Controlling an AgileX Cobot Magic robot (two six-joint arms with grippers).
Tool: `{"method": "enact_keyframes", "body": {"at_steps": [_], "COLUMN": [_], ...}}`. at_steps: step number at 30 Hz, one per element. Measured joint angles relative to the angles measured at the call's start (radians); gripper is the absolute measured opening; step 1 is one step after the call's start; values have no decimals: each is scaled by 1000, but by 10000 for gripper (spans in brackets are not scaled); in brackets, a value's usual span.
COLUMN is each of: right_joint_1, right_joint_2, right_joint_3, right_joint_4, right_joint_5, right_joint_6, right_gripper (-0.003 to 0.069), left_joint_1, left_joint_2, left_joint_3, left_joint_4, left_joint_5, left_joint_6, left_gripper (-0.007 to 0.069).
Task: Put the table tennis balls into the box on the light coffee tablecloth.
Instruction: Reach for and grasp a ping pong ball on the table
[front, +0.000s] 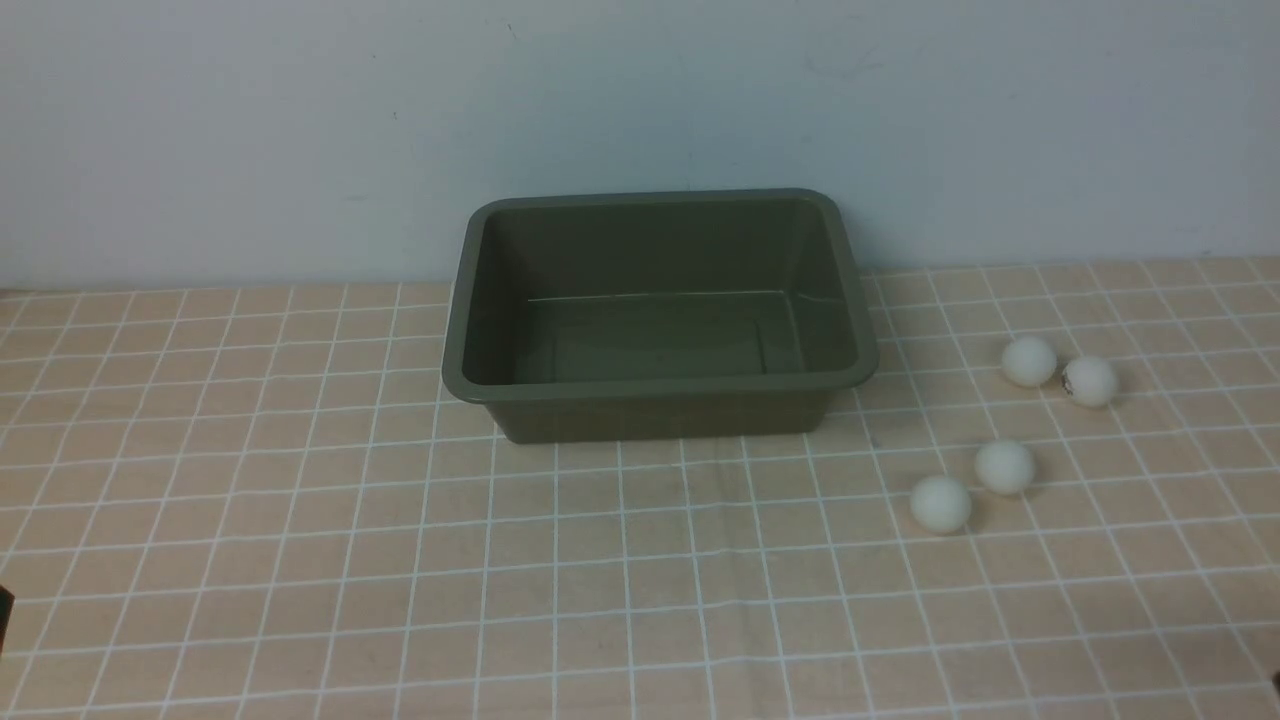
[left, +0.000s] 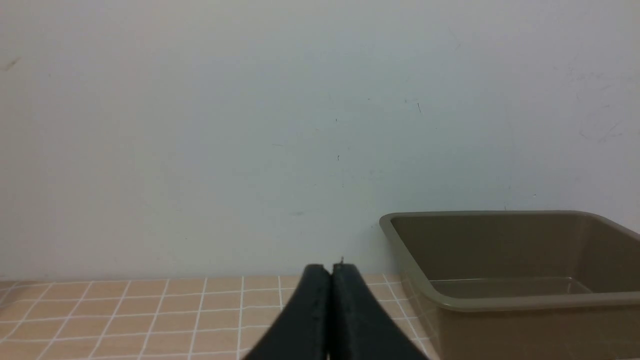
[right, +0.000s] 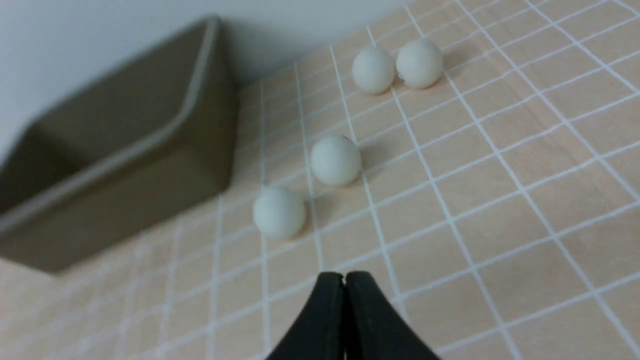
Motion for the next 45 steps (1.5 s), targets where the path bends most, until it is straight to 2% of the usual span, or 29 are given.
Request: {"method": "enact_keyframes", "body": {"at_steps": [3, 7, 11, 24, 29, 32, 37, 40, 42, 45], "right_joint_1": [0, 0, 0, 0, 0, 0, 0, 0, 0, 0], "right_joint_2": [0, 0, 0, 0, 0, 1, 6, 43, 97, 195], "right_joint_3": [5, 5, 5, 5, 5, -17, -260, -381, -457, -535], "right_joint_4": [251, 423, 468, 504, 565, 573, 577, 574, 565, 514], "right_joint_5": [-30, -62, -79, -165, -176, -167, -57, 59, 163, 293], "right_joint_6": [-29, -53, -56, -56, -82, -153, -509, -662, -703, -700], "right_gripper": [-19, -19, -19, -19, -19, -19, -19, -19, -19, -19], "left_joint_1": [0, 0, 0, 0, 0, 0, 0, 0, 0, 0], "left_joint_2": [0, 0, 0, 0, 0, 0, 0, 0, 0, 0], "left_joint_3": [0, 0, 0, 0, 0, 0, 0, 0, 0, 0], "left_joint_4": [0, 0, 0, 0, 0, 0, 0, 0, 0, 0], "left_joint_5": [0, 0, 0, 0, 0, 0, 0, 0, 0, 0], "left_joint_6": [0, 0, 0, 0, 0, 0, 0, 0, 0, 0], "left_gripper": [-64, -64, -64, -64, -64, -64, -64, -64, -64, -64]}}
